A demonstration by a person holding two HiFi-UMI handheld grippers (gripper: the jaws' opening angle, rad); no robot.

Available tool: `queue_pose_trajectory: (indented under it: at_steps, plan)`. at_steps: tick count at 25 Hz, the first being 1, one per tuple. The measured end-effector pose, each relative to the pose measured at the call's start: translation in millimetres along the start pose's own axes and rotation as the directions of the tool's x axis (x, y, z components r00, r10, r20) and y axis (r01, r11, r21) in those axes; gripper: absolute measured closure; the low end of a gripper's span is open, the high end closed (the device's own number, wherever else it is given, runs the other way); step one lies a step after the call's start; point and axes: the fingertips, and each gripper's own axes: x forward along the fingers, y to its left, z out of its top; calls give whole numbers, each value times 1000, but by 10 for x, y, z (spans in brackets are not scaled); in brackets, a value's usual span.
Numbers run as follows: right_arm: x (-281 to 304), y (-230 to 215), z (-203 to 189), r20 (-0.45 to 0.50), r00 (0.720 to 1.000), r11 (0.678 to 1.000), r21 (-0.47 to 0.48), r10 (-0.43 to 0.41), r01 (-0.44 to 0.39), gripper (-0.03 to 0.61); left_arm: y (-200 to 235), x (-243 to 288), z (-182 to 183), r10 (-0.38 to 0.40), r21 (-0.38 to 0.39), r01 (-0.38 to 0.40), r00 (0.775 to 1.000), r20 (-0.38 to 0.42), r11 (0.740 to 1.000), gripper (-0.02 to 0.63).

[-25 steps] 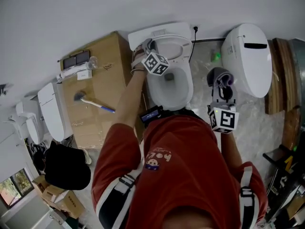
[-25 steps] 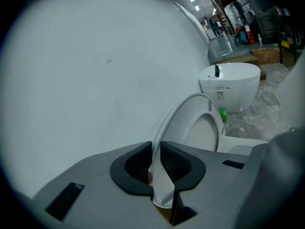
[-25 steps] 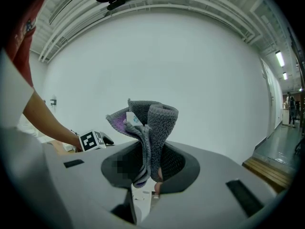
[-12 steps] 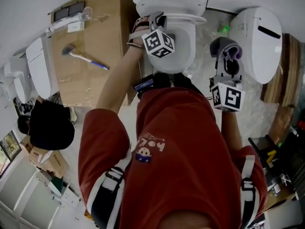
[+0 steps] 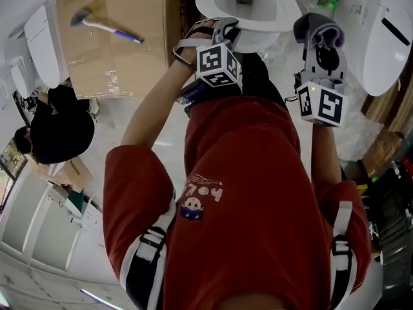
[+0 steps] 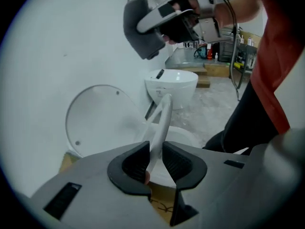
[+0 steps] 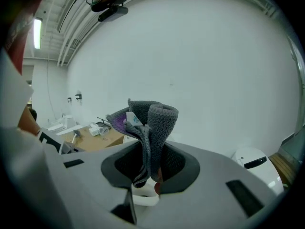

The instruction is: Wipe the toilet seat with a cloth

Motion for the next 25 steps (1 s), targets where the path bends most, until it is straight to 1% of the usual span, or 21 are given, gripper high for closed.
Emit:
queue_pose_trajectory:
  at_steps: [4, 8, 13, 17, 19, 21, 23, 25]
  plan:
    - [139, 56, -338, -55, 998, 999, -25, 22, -24, 503, -558, 157, -308, -113, -38, 112, 993, -25, 993, 504]
    - [295, 38, -788, -122, 992, 999, -12, 31, -32, 503, -1034, 394, -555, -193, -13, 192, 980, -43, 981, 484]
    - [534, 83, -1353, -174, 984, 999, -6, 43, -45, 503, -1473, 757, -855, -244, 104, 243, 970, -5, 964, 472]
    - [660, 186, -1761, -204, 977, 997, -15, 65, -69, 503, -1789, 1054, -1112, -284, 164, 285, 958, -27, 944, 465]
    - [703, 217, -1968, -225, 972, 997, -12, 68, -72, 503, -1941, 1184, -1229, -307, 169, 308, 951, -36, 936, 462]
    - [756, 220, -2156, -241, 968, 997, -9, 67, -71, 503, -2061, 1328, -1329, -330, 153, 332, 943, -43, 931, 460]
    - [807, 217, -2312, -252, 966, 998, -6, 64, -68, 503, -2128, 1463, -1408, -340, 140, 341, 940, -34, 929, 460]
    - [852, 227, -2446, -260, 963, 998, -4, 64, -67, 503, -2204, 1591, -1497, -345, 143, 345, 938, -25, 928, 460]
